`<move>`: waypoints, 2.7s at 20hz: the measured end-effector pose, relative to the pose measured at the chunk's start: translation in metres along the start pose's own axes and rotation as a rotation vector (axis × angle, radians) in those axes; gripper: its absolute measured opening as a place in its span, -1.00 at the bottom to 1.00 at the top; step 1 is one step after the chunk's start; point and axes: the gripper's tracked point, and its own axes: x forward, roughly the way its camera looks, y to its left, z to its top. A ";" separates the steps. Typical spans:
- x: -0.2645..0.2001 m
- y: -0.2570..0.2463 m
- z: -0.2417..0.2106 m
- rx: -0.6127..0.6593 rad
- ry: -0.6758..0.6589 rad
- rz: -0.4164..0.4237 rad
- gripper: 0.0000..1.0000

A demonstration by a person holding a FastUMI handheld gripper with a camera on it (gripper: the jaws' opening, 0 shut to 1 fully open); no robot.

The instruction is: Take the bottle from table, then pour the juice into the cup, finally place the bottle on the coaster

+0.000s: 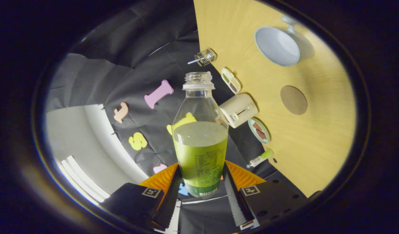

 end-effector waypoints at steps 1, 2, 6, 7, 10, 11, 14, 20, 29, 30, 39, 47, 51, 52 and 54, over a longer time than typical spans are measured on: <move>-0.003 -0.007 -0.003 -0.079 0.019 -0.027 0.50; -0.006 -0.015 -0.003 -0.159 0.030 -0.061 0.50; -0.012 -0.027 -0.020 -0.467 0.098 -0.107 0.50; -0.012 -0.029 -0.024 -0.543 0.112 -0.115 0.50; -0.020 -0.036 -0.025 -0.840 0.142 -0.172 0.50; -0.023 -0.038 -0.024 -0.905 0.146 -0.188 0.50; -0.029 -0.045 -0.025 -1.075 0.147 -0.232 0.51; -0.031 -0.063 -0.001 -1.611 0.109 -0.466 0.52; 0.025 -0.125 0.048 -1.892 0.127 -0.632 0.54; 0.032 -0.133 0.052 -1.894 0.133 -0.641 0.54; 0.065 -0.175 0.099 -1.906 0.135 -0.710 0.54; 0.064 -0.205 0.110 -1.891 0.216 -0.753 0.54; 0.064 -0.205 0.110 -1.897 0.225 -0.754 0.56; 0.064 -0.205 0.110 -1.899 0.227 -0.756 0.59; 0.063 -0.210 0.115 -1.913 0.245 -0.799 0.65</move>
